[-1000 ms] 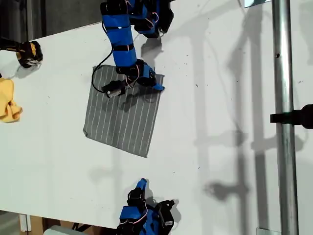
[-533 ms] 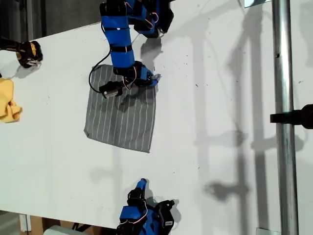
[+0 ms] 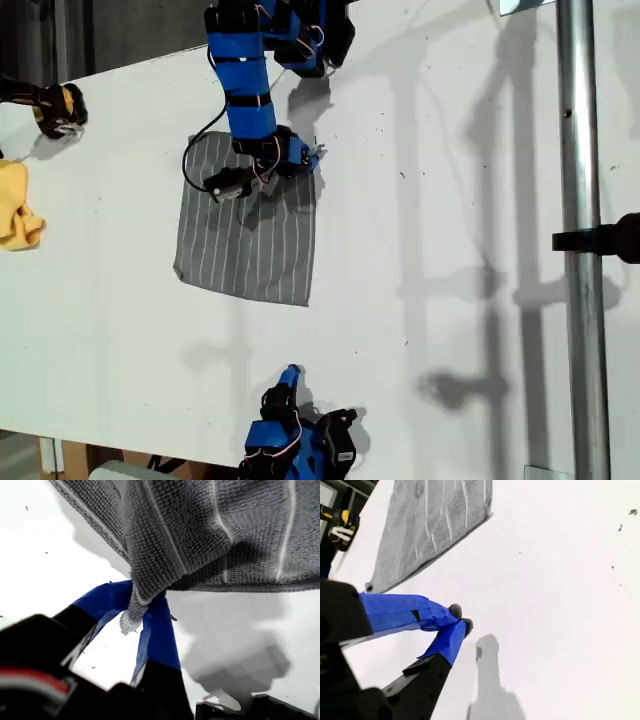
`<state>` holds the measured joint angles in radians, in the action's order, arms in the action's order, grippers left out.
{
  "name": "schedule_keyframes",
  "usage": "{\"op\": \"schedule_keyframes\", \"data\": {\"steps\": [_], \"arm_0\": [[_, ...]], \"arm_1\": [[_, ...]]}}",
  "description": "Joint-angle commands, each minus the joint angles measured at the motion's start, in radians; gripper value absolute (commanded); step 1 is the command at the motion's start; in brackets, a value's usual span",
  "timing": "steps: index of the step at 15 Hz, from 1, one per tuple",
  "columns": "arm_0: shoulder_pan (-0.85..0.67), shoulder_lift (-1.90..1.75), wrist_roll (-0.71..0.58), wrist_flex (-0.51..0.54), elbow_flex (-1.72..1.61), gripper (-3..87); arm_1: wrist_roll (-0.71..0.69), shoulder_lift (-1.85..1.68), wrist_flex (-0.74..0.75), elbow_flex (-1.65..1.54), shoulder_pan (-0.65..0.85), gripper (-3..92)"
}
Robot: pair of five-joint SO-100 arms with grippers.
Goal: Grasp corners of a towel and fold twice.
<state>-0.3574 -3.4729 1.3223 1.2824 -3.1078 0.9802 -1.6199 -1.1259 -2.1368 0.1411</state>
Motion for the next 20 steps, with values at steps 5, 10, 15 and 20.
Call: {"op": "schedule_keyframes", "data": {"steps": [5, 10, 15, 20], "arm_0": [[0.061, 0.491, -0.014, -0.051, 0.483, -2.3], [0.051, 1.154, -0.272, -0.048, 0.986, -2.3], [-0.046, 1.732, -0.558, 0.127, 1.503, -2.1], [-0.048, 2.020, -0.569, 0.232, 1.784, 21.7]], "arm_1": [[-0.005, 0.029, 0.049, 0.061, -0.014, -0.2], [-0.018, 0.028, 0.044, 0.091, -0.026, -0.2], [-0.012, 0.023, 0.049, 0.098, -0.040, -0.2], [-0.009, 0.020, 0.049, 0.100, -0.040, -0.2]]}}
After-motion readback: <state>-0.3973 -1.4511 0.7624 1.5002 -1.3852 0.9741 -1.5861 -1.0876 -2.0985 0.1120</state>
